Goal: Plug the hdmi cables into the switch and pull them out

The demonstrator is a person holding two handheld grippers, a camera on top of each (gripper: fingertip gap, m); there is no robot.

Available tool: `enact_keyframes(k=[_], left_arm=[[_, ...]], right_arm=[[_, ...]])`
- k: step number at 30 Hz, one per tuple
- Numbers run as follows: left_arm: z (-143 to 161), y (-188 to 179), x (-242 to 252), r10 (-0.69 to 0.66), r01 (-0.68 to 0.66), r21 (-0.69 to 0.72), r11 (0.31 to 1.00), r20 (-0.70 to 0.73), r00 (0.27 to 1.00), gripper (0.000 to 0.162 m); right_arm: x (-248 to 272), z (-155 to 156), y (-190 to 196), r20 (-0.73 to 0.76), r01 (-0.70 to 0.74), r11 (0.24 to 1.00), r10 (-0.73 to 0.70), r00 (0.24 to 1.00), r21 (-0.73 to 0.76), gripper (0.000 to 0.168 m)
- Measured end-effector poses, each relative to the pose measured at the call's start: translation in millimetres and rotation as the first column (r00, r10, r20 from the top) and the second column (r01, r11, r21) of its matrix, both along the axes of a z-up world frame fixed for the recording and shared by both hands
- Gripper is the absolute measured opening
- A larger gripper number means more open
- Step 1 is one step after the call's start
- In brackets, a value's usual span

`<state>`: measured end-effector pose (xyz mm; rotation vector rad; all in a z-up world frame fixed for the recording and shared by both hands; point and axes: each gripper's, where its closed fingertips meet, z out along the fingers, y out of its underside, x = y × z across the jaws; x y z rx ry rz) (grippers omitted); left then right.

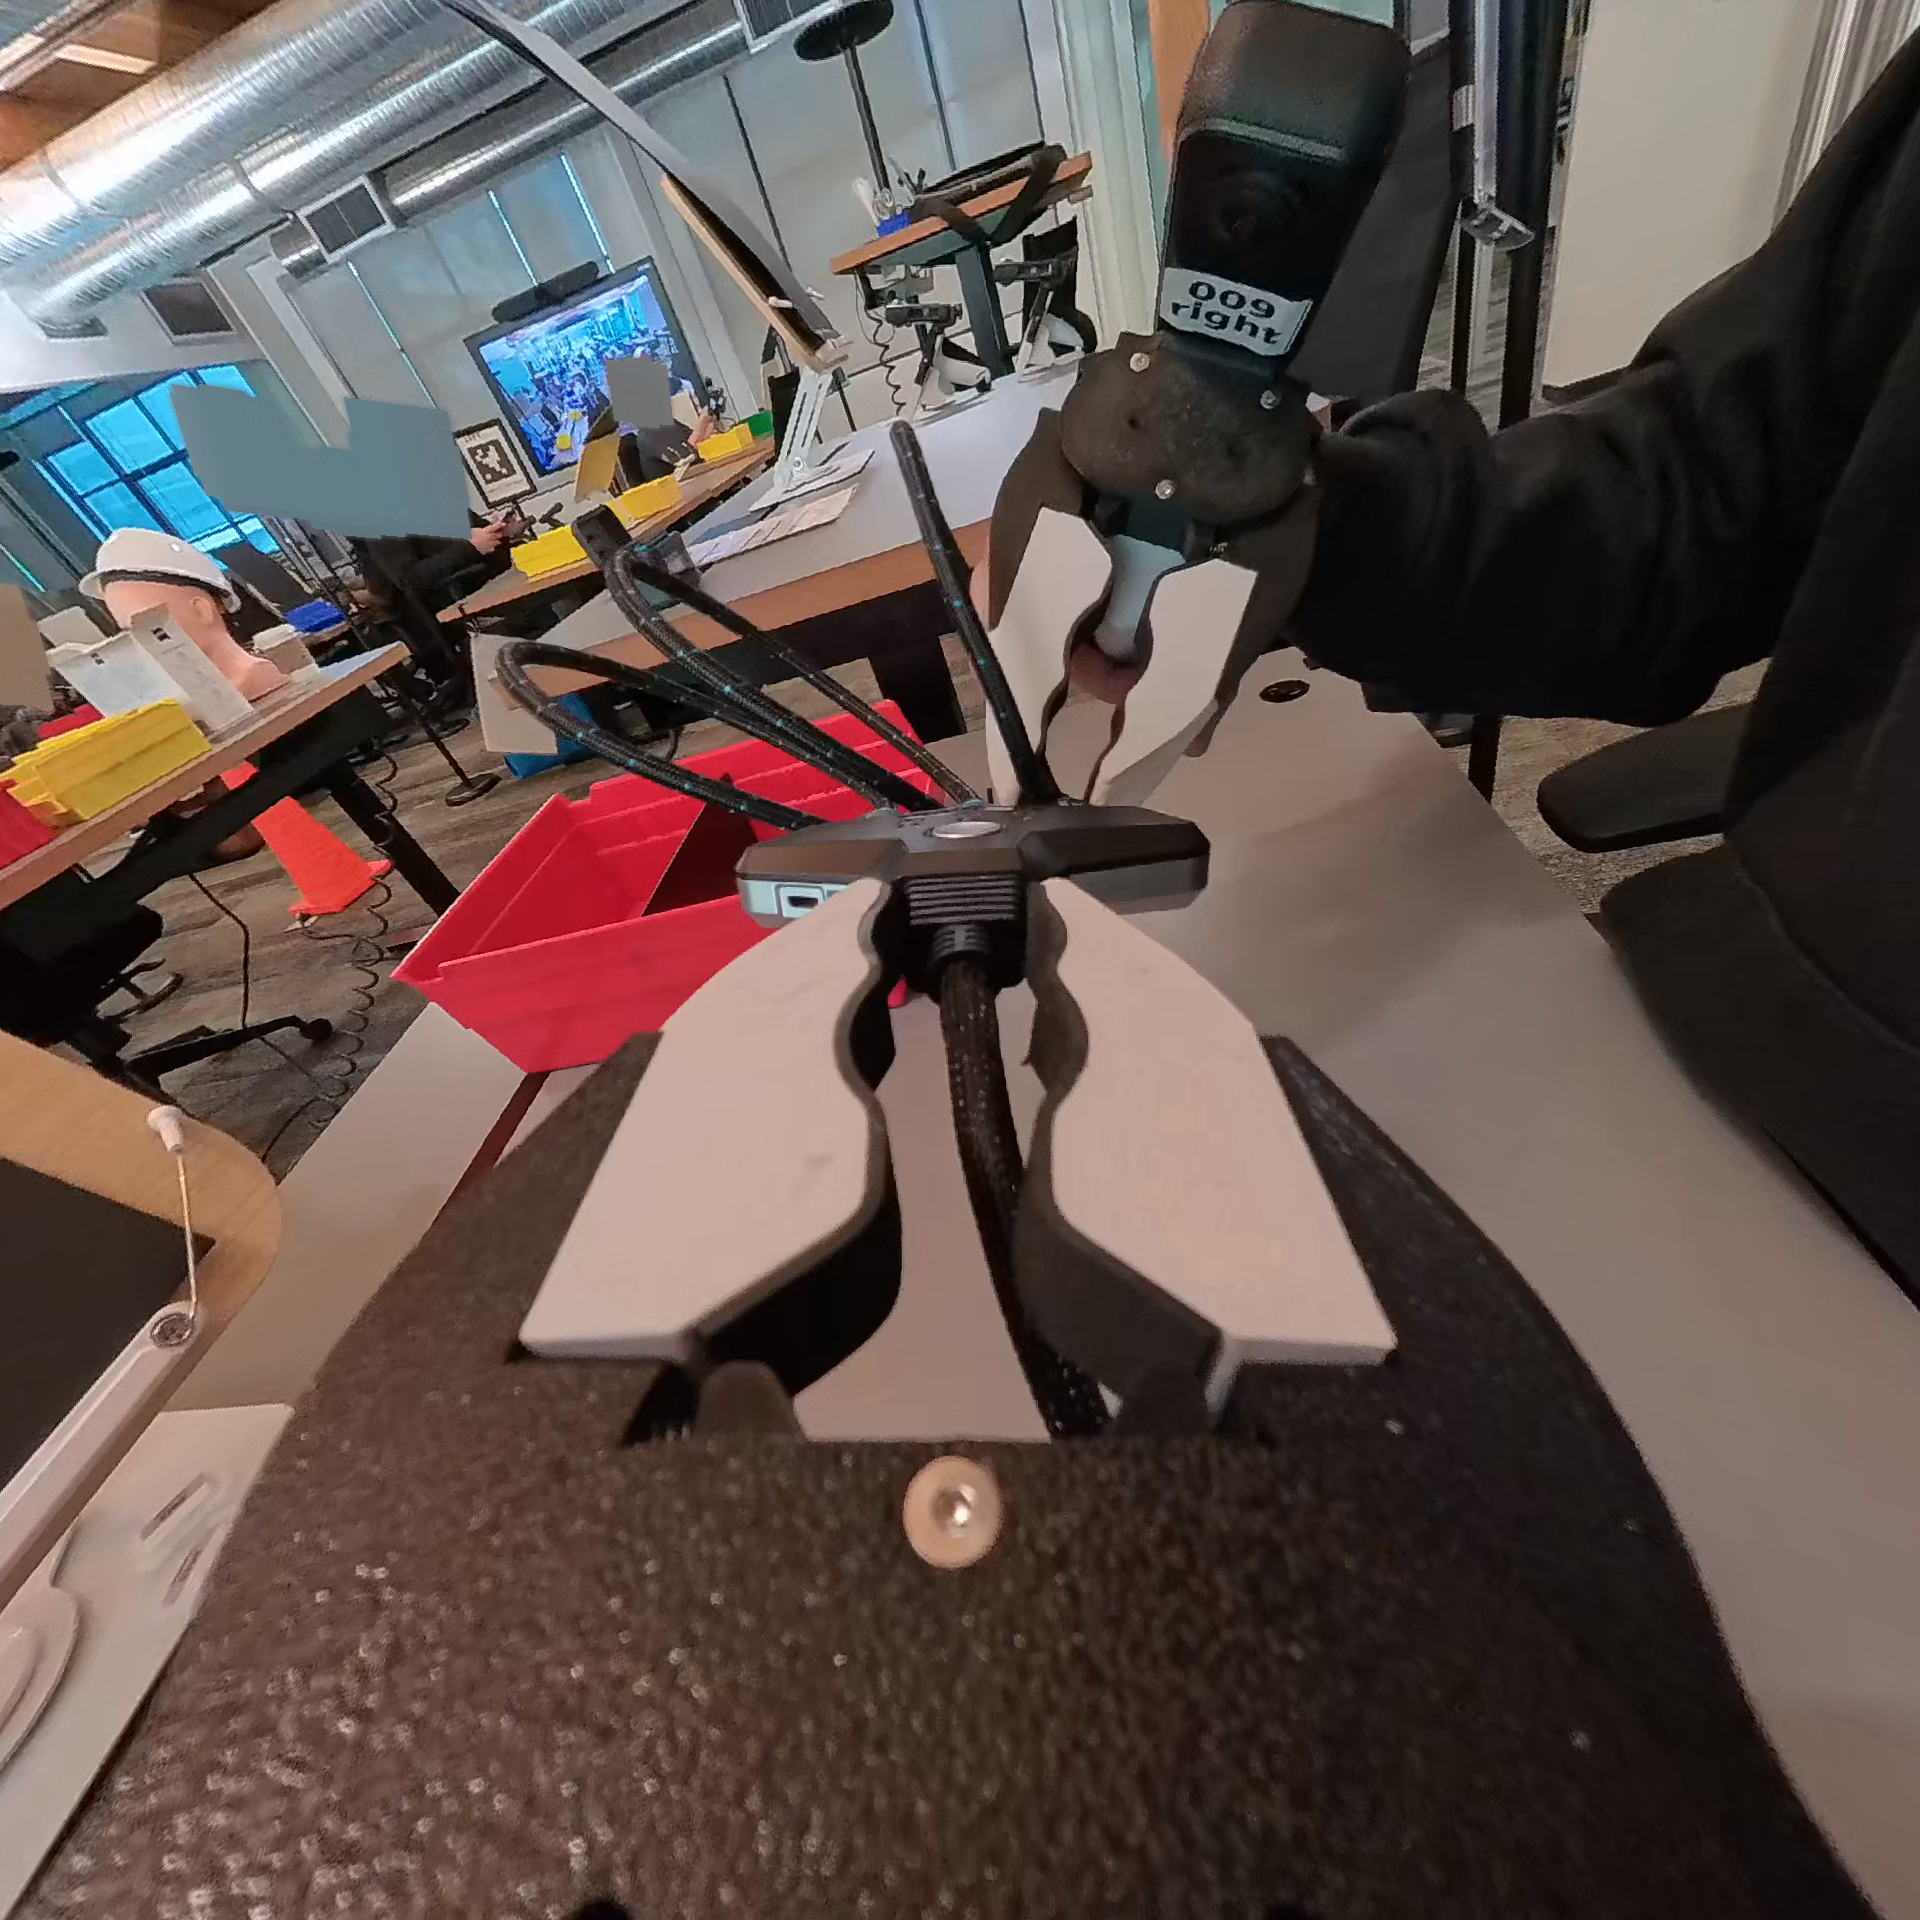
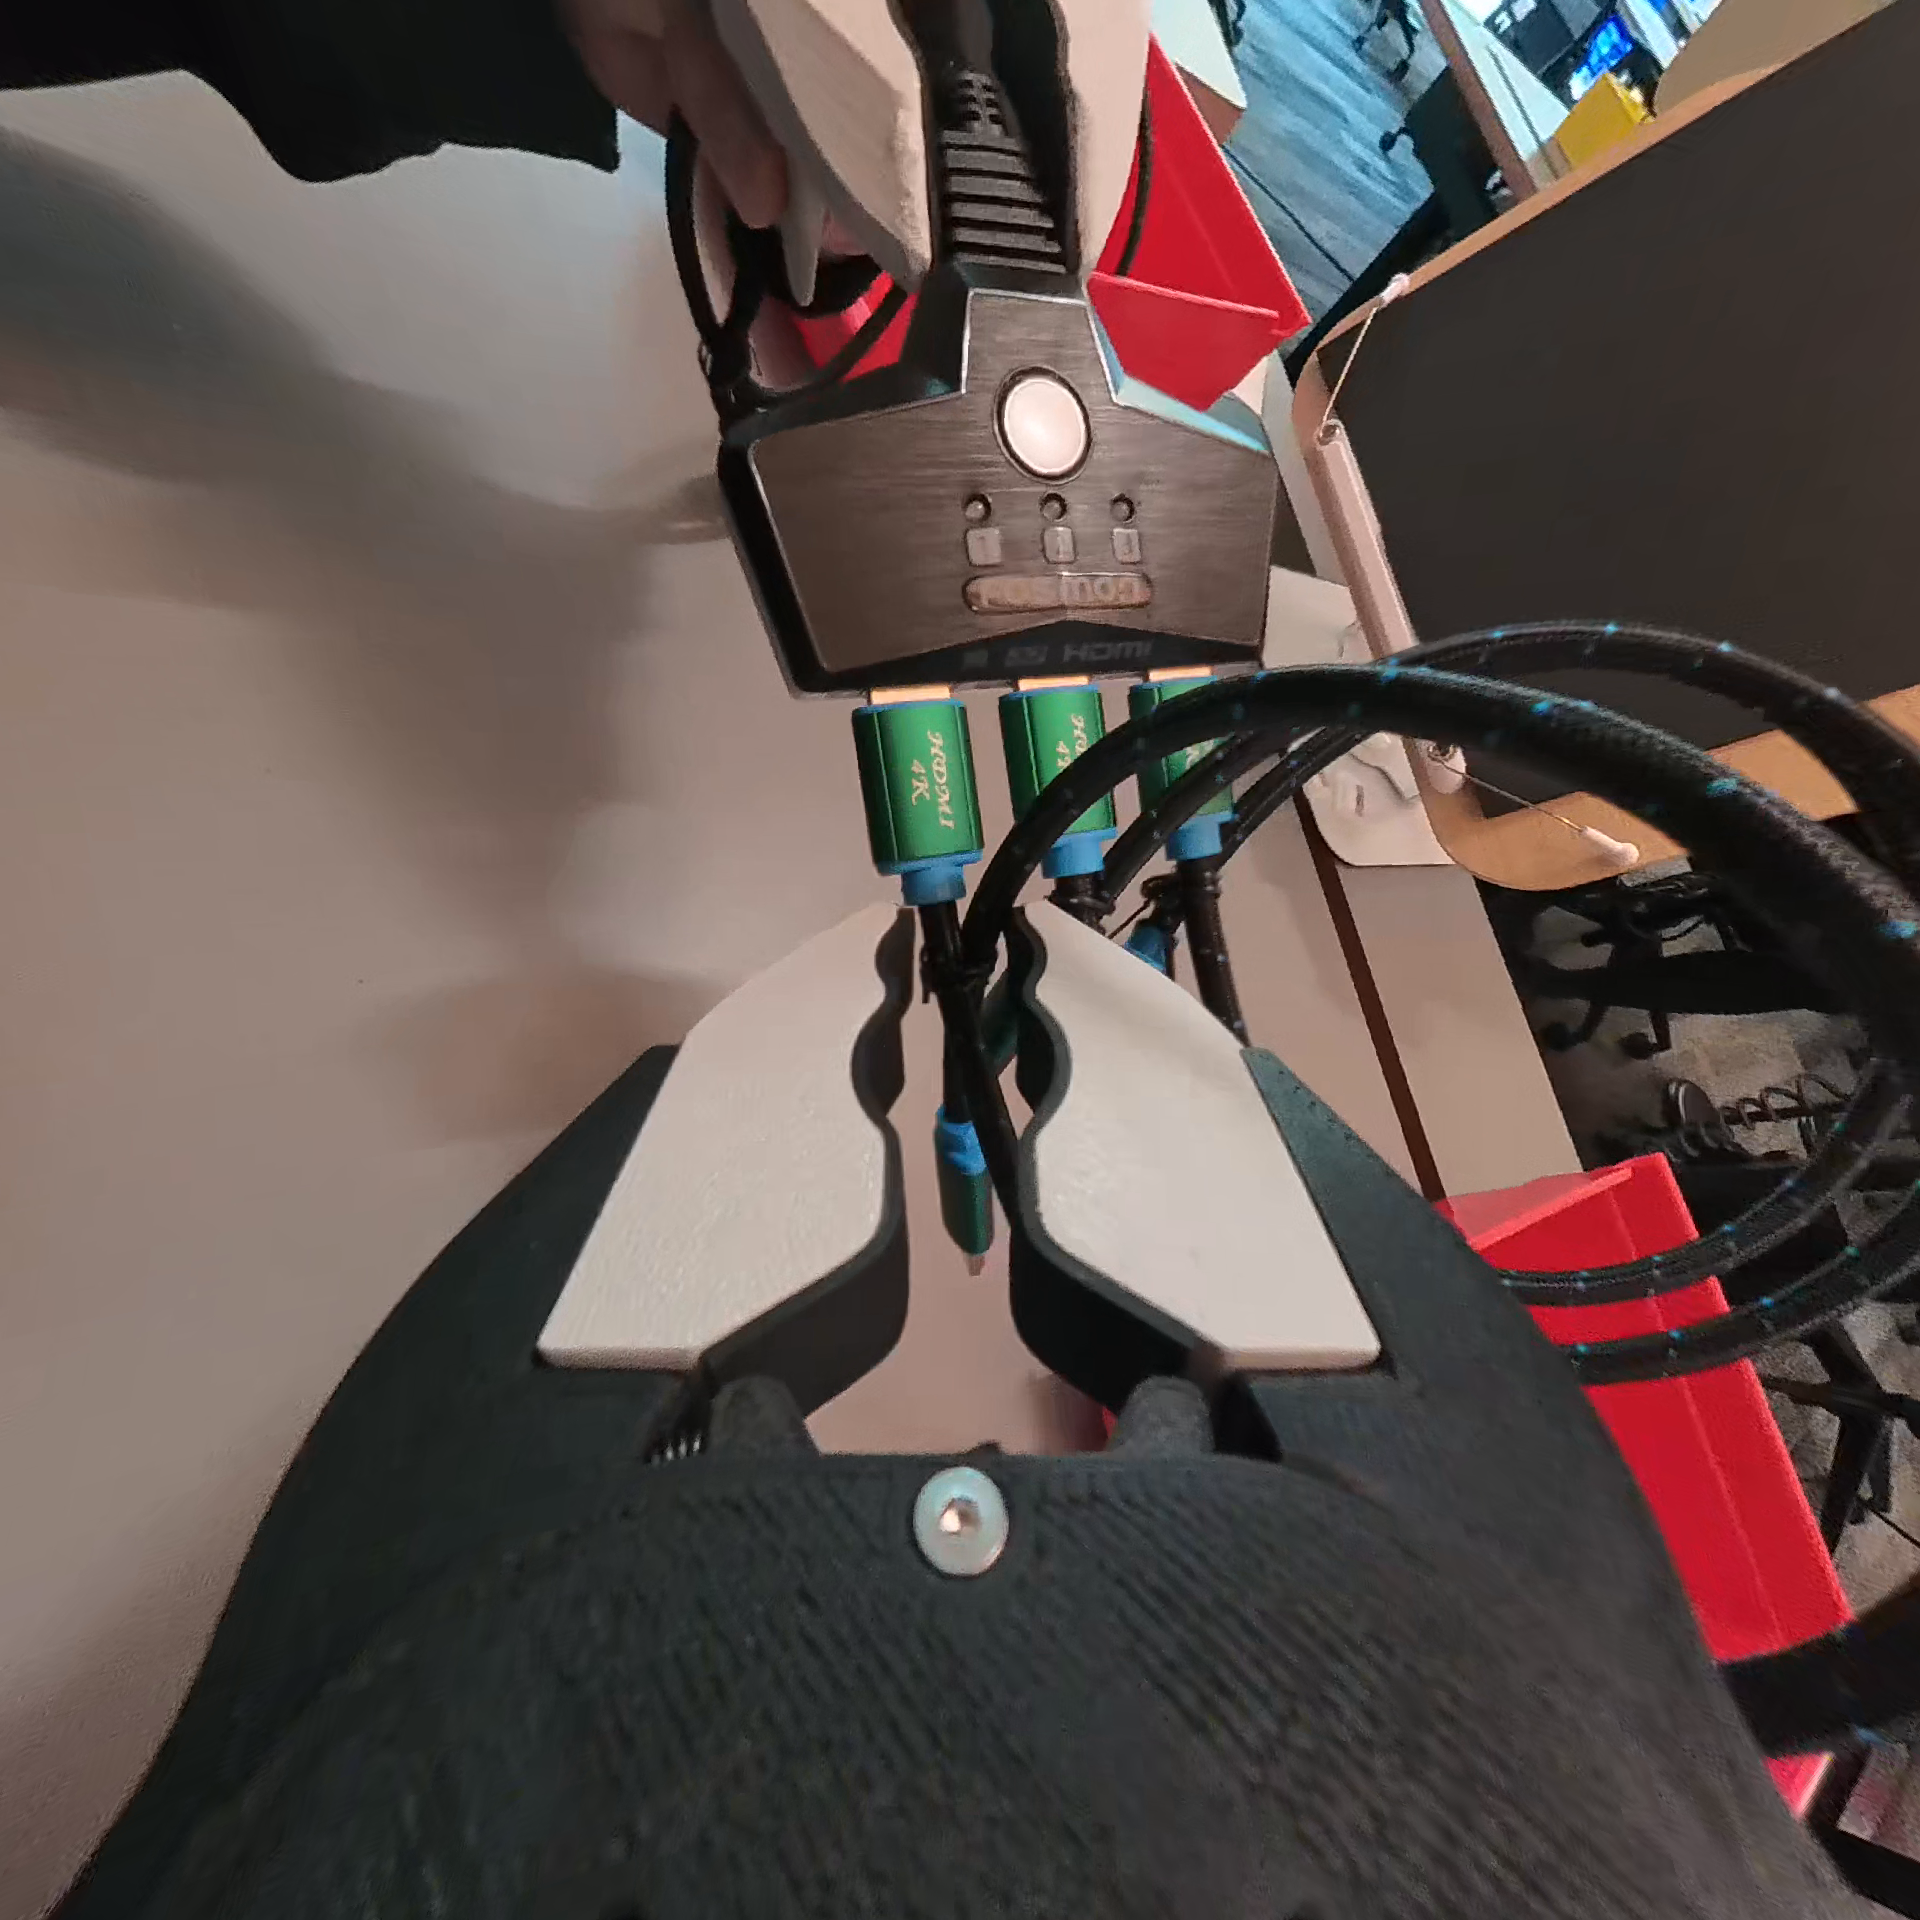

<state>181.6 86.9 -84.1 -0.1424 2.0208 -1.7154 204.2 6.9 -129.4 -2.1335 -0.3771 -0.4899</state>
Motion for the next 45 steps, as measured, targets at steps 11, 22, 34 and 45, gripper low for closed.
enact_keyframes(k=[11, 22, 34, 45], left_arm=[[-3.8, 1.6, -3.2, -0.013, 0.014, 0.026, 1.000, -0.024, 1.000, 0.022], [-7.2, 31.5, -10.5, 0.139, -0.129, 0.110, 0.985, -0.084, 0.987, 0.022], [23.5, 47.8, -13.4, 0.192, -0.193, -0.042, 0.980, -0.023, 0.981, 0.022], [17.6, 43.7, -14.0, 0.196, -0.200, -0.105, 0.974, -0.048, 0.979, 0.022]], right_arm=[[-4.6, -8.5, 2.5, -0.062, -0.082, 0.996, 0.081, 0.995, -0.016, 0.014], [41.0, -21.0, -45.0, 0.351, 0.052, 0.929, 0.086, 0.932, -0.366, 0.014], [177.5, -25.4, -158.7, 0.114, 0.468, 0.798, -0.461, 0.880, -0.379, 0.013], [205.0, -99.6, -124.0, -0.326, 0.323, 0.866, -0.453, 0.830, -0.380, 0.019]])
